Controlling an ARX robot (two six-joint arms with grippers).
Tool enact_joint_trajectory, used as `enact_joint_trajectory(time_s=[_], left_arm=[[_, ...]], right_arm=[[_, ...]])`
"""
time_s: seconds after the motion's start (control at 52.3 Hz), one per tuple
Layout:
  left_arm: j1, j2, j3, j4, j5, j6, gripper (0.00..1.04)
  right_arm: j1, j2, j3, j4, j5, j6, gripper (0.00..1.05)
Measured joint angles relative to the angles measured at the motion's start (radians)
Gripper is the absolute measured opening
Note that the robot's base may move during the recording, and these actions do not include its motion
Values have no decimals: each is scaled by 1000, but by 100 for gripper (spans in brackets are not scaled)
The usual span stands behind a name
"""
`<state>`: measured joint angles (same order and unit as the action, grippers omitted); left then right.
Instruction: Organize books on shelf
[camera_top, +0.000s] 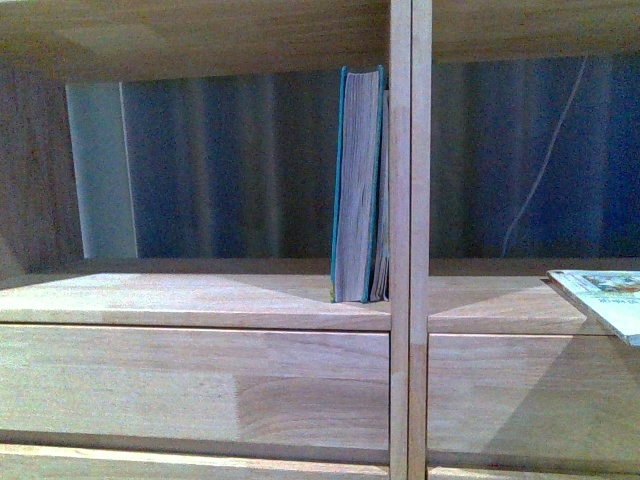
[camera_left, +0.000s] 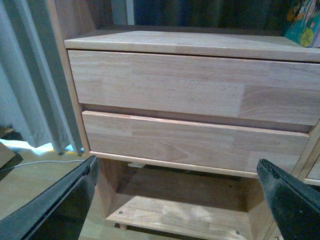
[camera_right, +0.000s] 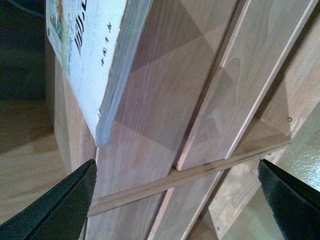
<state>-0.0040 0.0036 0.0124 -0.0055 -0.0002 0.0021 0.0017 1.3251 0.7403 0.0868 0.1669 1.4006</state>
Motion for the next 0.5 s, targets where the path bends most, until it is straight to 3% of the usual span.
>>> enact_joint_trajectory(time_s=[0.497], left_arm=[[0,0,0,0,0,0,97]], right_arm=[[-117,174,174,26,9,34,98]])
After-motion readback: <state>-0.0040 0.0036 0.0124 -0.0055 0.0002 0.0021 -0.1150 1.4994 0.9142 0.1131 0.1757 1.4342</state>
